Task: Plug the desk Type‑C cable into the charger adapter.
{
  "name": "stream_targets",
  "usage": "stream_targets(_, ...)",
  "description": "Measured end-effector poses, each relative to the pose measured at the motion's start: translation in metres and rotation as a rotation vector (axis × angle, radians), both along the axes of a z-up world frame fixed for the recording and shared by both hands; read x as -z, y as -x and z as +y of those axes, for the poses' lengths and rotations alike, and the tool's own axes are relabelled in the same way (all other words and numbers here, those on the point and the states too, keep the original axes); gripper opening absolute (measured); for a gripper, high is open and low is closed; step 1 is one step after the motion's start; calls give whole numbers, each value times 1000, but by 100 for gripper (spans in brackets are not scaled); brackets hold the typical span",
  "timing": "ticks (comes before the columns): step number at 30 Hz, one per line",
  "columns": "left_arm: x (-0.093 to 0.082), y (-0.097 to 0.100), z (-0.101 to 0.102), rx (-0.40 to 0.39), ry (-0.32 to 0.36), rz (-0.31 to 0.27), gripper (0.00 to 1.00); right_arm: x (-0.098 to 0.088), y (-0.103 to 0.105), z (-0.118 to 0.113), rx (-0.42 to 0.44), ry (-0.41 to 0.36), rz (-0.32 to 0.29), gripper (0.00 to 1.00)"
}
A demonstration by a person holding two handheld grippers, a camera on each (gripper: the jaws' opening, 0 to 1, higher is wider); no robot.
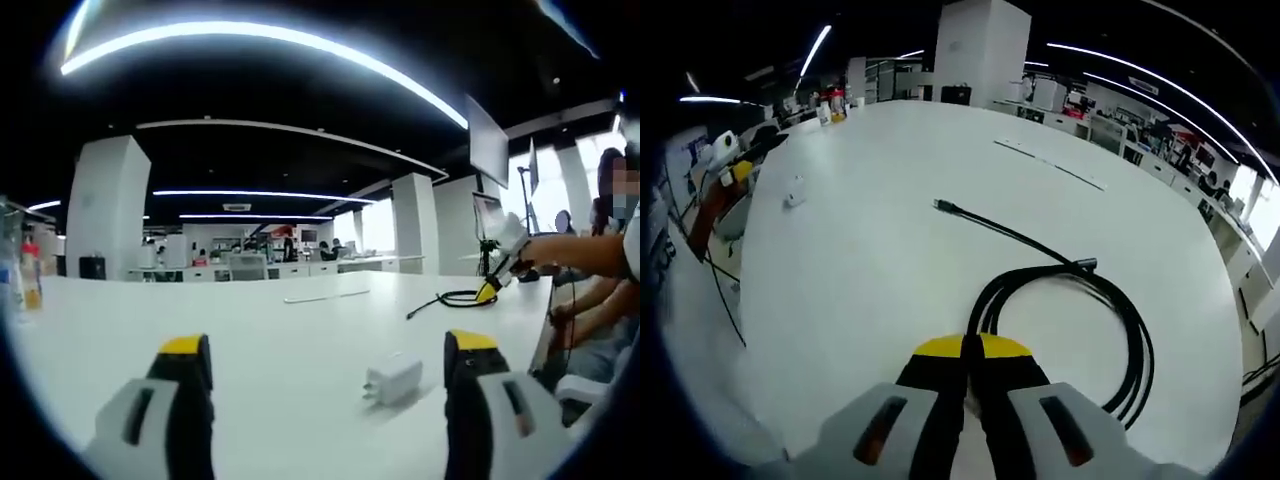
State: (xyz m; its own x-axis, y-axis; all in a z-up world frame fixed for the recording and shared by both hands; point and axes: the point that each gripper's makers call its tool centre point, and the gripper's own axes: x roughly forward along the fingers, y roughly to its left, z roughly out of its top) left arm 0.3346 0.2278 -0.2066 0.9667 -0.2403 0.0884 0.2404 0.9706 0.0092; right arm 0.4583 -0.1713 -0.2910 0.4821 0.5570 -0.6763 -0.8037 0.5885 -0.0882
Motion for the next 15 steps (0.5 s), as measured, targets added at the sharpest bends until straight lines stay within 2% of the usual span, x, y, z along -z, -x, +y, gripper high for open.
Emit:
stream_targets(10,1,0,-1,3,8,2,100,3,36,12,-51,11,20,2)
stream_targets(15,-2,1,1,-6,-2,-7,100,5,48,14,-63,7,36,2)
